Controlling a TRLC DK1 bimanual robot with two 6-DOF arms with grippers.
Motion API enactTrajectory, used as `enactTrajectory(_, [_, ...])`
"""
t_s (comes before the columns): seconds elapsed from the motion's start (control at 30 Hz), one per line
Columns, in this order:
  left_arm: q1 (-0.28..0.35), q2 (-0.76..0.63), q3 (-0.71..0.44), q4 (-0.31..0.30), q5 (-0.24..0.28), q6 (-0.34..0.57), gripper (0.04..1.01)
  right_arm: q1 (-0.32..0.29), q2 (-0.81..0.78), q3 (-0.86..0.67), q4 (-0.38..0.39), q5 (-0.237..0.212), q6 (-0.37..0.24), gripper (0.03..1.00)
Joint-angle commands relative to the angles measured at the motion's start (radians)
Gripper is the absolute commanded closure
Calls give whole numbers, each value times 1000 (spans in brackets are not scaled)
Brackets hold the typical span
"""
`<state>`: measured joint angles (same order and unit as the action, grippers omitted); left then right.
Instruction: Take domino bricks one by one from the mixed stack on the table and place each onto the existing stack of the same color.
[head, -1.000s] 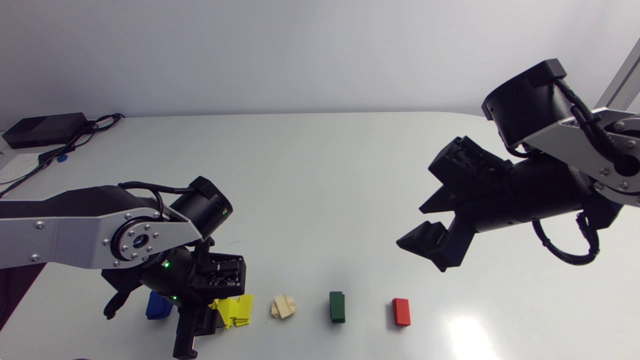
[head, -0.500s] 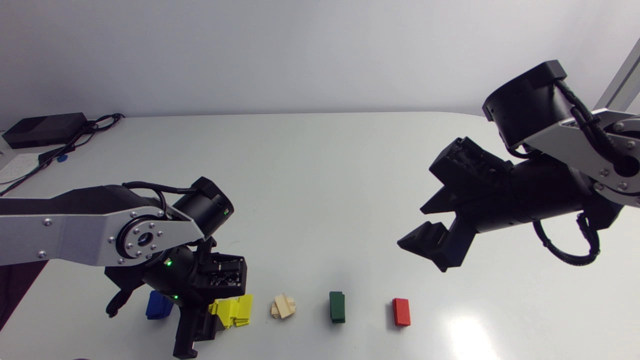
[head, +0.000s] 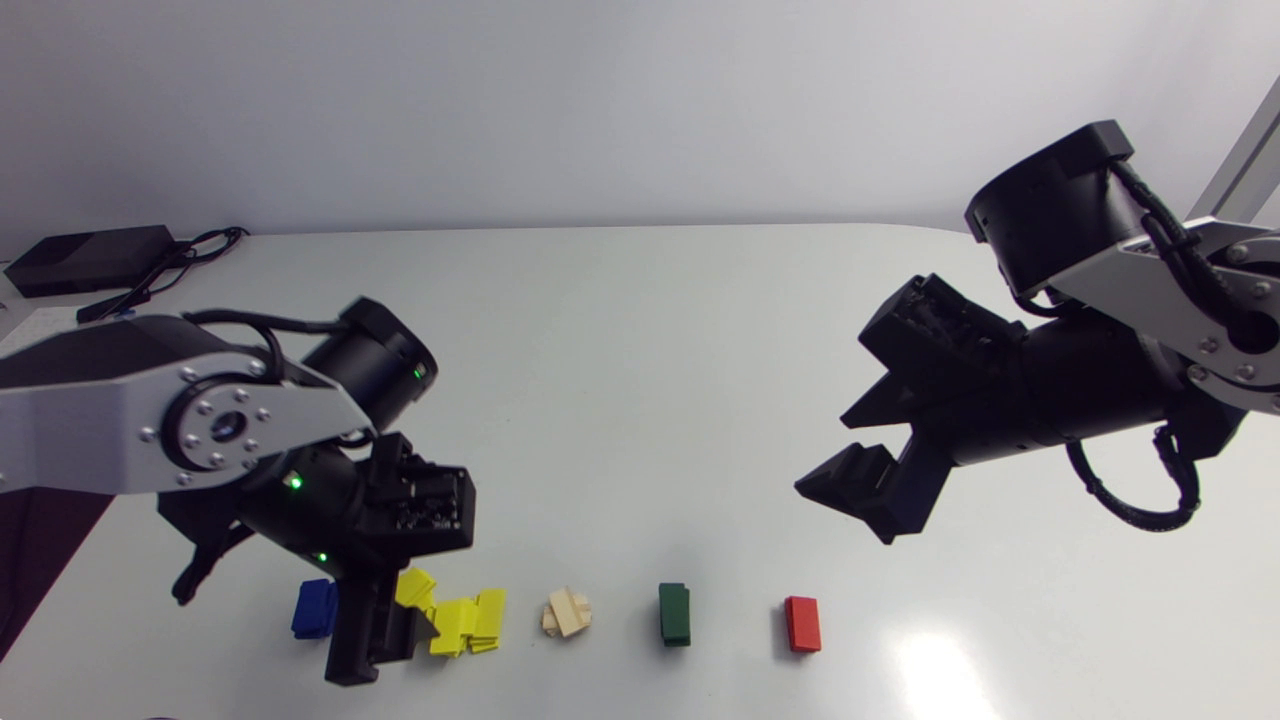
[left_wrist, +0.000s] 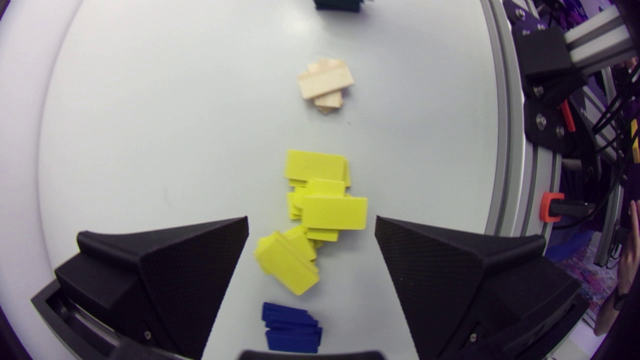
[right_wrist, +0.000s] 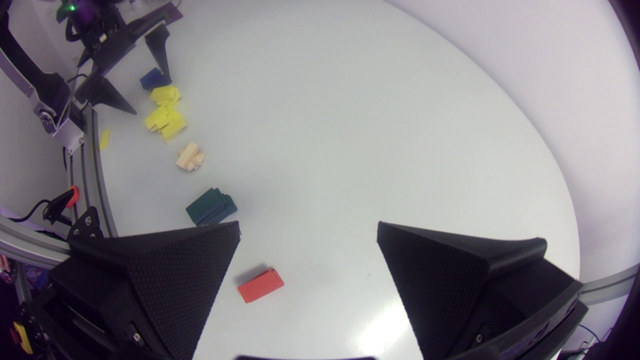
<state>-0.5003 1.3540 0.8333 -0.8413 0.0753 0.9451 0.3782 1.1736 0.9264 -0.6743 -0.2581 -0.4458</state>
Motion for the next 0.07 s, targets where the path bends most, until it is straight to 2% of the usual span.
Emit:
enactTrajectory(0.0, [26,-64,102,-12,6,-39,126,-5,0,-14,-7,-4,-8,72])
enactTrajectory(0.03, [36,-66,130,-18,7,-66,125,-5,-2,-11,-8,-4,-7,72])
